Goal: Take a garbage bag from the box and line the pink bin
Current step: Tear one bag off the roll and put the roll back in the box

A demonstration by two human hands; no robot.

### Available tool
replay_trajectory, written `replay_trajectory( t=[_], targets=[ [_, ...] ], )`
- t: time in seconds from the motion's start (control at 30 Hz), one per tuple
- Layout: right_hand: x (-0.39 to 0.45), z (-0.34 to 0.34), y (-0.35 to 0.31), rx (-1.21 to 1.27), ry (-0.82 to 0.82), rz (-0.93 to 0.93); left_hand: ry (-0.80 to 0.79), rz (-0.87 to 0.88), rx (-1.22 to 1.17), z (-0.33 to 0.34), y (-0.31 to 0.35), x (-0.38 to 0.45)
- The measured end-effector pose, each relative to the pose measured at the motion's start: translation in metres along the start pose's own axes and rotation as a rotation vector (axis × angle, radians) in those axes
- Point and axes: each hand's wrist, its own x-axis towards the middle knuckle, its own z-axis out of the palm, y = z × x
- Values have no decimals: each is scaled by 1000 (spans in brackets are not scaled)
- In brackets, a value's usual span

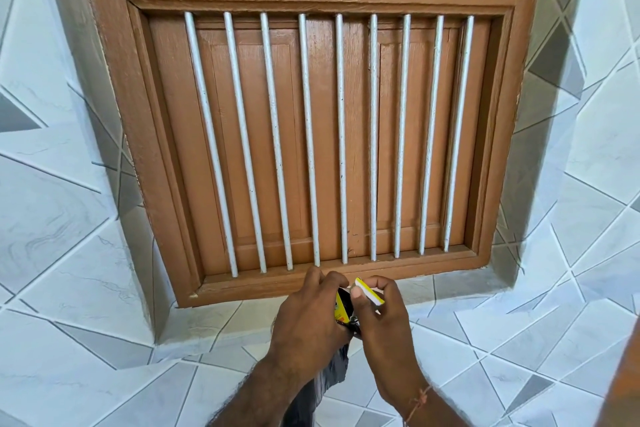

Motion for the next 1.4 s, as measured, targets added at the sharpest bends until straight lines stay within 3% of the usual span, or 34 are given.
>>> replay_trajectory(
  t=[0.23, 0.43, 0.6, 0.77, 0.87, 1.07, 1.4],
  targets=[
    [1, -4, -2, 59, 35, 44, -9, 8, -51, -4, 2, -2],
    [-1, 3, 7, 14, -142, 134, 7, 21, -25, 1, 3, -2],
    [7, -6, -2, 242, -5, 220, 38, 40, -87, -7, -2, -7],
    [29, -37, 2, 375, 71, 326, 64, -253, -251, -13, -50, -27],
    [29, -37, 6, 403, 69, 362, -24, -384, -535, 2, -50, -34],
    [26, -30, 13, 407, 72, 406, -1, -334, -810, 9, -30, -36],
    [24, -28, 17, 315, 120, 300, 18, -278, -854, 15, -27, -33]
  ],
)
